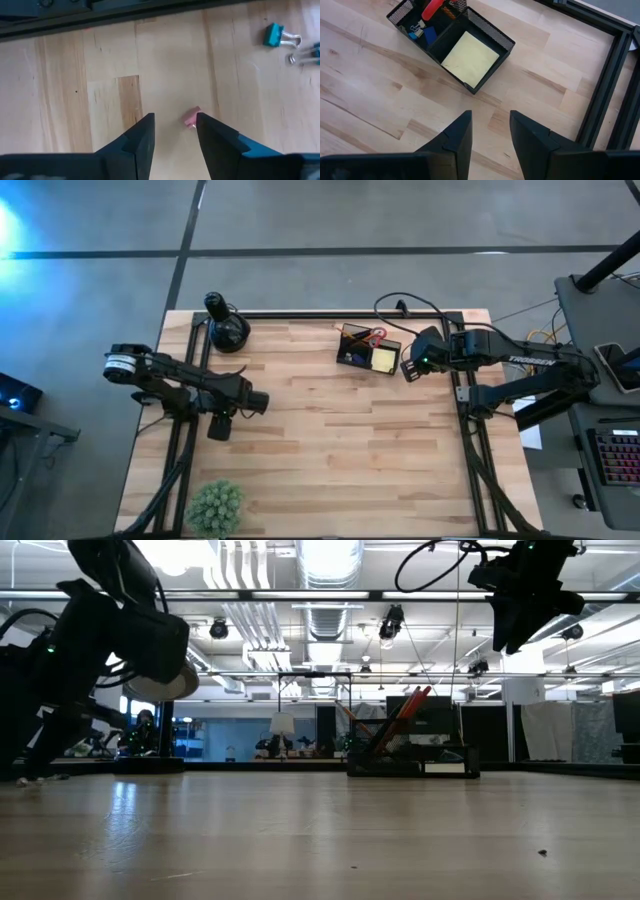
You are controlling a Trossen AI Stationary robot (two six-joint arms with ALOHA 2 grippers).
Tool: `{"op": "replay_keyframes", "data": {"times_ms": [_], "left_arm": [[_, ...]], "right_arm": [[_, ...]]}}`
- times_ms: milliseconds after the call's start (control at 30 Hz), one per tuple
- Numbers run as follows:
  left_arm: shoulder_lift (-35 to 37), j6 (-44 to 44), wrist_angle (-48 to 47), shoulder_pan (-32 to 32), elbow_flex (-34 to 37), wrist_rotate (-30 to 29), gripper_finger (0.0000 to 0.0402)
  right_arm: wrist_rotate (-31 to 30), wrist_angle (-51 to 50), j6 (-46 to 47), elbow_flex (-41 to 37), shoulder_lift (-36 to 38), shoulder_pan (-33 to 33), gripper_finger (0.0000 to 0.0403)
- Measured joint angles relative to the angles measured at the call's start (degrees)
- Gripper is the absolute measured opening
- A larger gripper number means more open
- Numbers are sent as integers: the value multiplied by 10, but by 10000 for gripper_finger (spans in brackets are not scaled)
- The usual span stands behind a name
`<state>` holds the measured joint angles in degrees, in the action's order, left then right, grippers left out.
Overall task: Pick and place office supplies into organizer
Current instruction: Put the pink binder clip into the desk organizer
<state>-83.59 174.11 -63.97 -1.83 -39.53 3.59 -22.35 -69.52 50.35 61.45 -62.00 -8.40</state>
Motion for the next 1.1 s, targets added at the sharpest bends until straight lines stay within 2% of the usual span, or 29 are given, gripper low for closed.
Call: {"op": "replay_keyframes", "data": {"times_ms": [233, 700, 1100], "left_arm": [[0, 56, 1, 0, 6, 0, 130], [-4, 59, 30, 63, 10, 4, 130], [-5, 59, 36, 76, 23, 22, 130]], "right_arm": [[0, 0, 0, 0, 0, 0, 123], [0, 0, 0, 0, 0, 0, 123], [0, 0, 0, 0, 0, 0, 123]]}}
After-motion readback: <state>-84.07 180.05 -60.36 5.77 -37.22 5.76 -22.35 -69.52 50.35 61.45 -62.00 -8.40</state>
